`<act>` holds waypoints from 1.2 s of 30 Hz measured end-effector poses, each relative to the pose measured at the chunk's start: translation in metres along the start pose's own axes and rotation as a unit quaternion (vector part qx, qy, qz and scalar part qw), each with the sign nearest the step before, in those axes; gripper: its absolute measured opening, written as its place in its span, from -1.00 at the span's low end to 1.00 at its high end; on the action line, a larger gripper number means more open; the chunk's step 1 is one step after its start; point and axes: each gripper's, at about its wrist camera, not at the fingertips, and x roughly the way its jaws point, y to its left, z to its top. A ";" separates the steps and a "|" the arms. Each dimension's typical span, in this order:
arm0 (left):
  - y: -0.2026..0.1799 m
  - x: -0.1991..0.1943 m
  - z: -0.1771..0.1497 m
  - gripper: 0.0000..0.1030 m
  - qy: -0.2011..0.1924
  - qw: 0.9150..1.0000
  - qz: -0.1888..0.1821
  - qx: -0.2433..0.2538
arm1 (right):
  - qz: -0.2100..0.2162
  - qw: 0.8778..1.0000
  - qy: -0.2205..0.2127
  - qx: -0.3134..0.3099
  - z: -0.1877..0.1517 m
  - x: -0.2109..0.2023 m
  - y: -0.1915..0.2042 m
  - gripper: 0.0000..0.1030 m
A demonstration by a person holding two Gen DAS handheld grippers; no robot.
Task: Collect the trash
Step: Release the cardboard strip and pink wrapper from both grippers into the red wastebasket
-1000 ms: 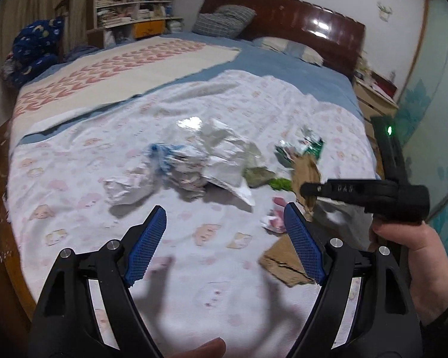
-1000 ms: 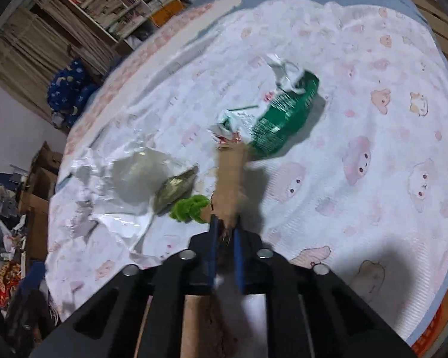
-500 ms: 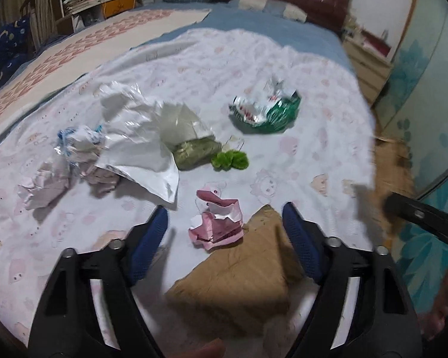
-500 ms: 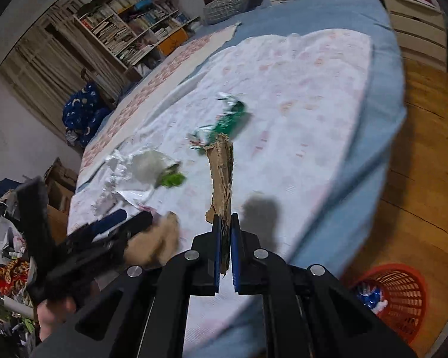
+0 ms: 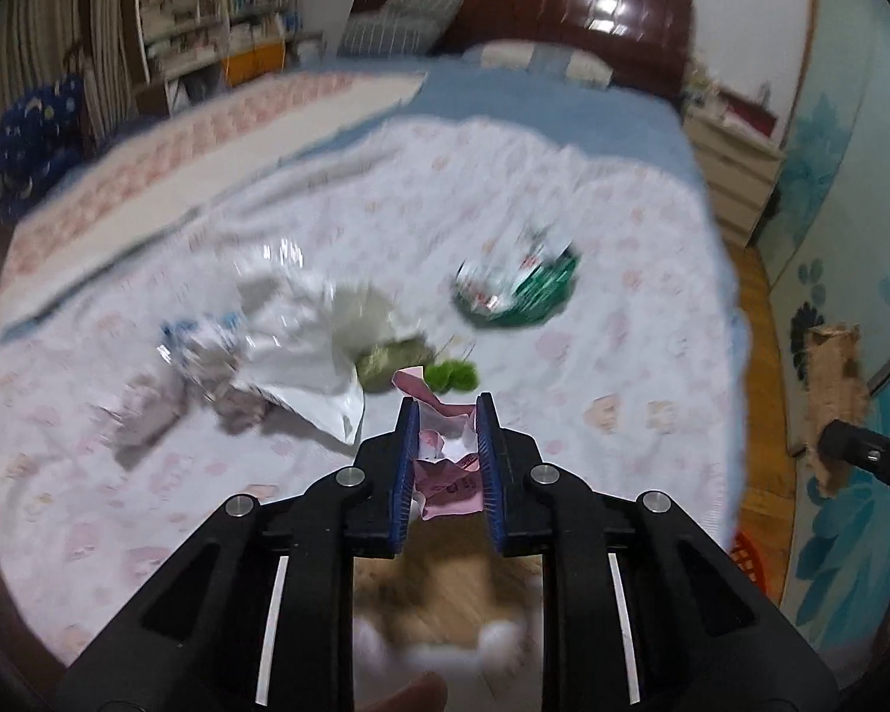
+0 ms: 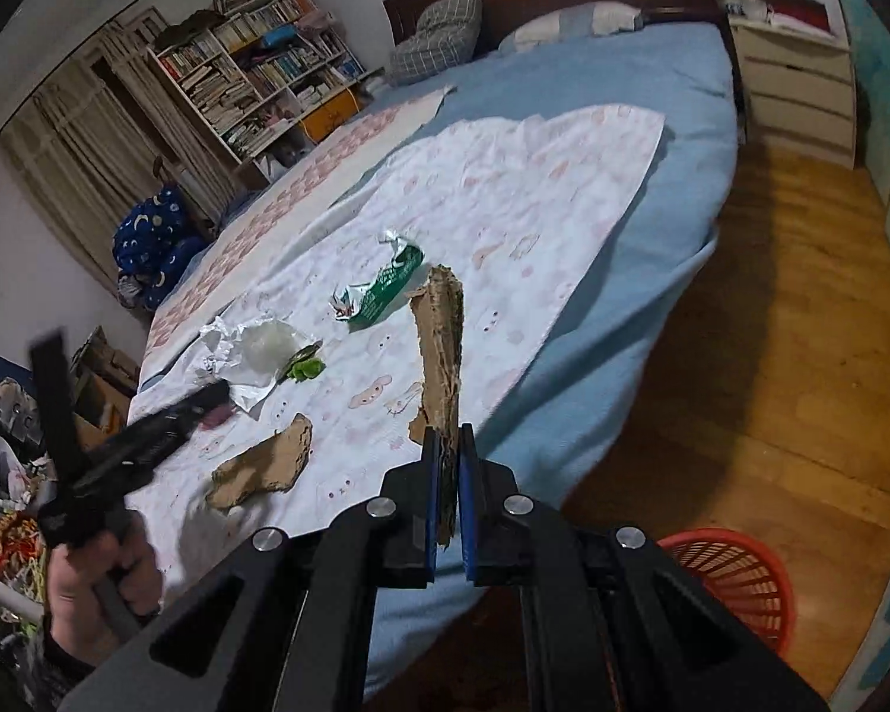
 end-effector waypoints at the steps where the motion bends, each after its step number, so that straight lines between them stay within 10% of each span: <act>1: -0.004 -0.019 -0.001 -0.62 -0.018 1.000 -0.008 0.006 | -0.003 1.000 -0.005 -0.004 -0.002 -0.009 0.001 -0.86; 11: -0.125 -0.103 -0.029 -0.62 -0.058 0.983 -0.151 0.092 | -0.094 0.994 -0.051 -0.018 -0.057 -0.153 -0.019 -0.86; 16: -0.198 -0.092 -0.067 -0.62 -0.005 0.964 -0.219 0.149 | -0.140 0.989 -0.036 0.028 -0.099 -0.188 -0.066 -0.86; 26: -0.250 0.033 -0.155 -0.62 0.175 0.944 -0.202 0.192 | -0.158 0.975 0.110 0.110 -0.172 -0.107 -0.166 -0.86; 36: -0.246 0.049 -0.158 -0.61 0.185 0.950 -0.176 0.182 | -0.148 0.970 0.153 0.119 -0.170 -0.055 -0.170 -0.86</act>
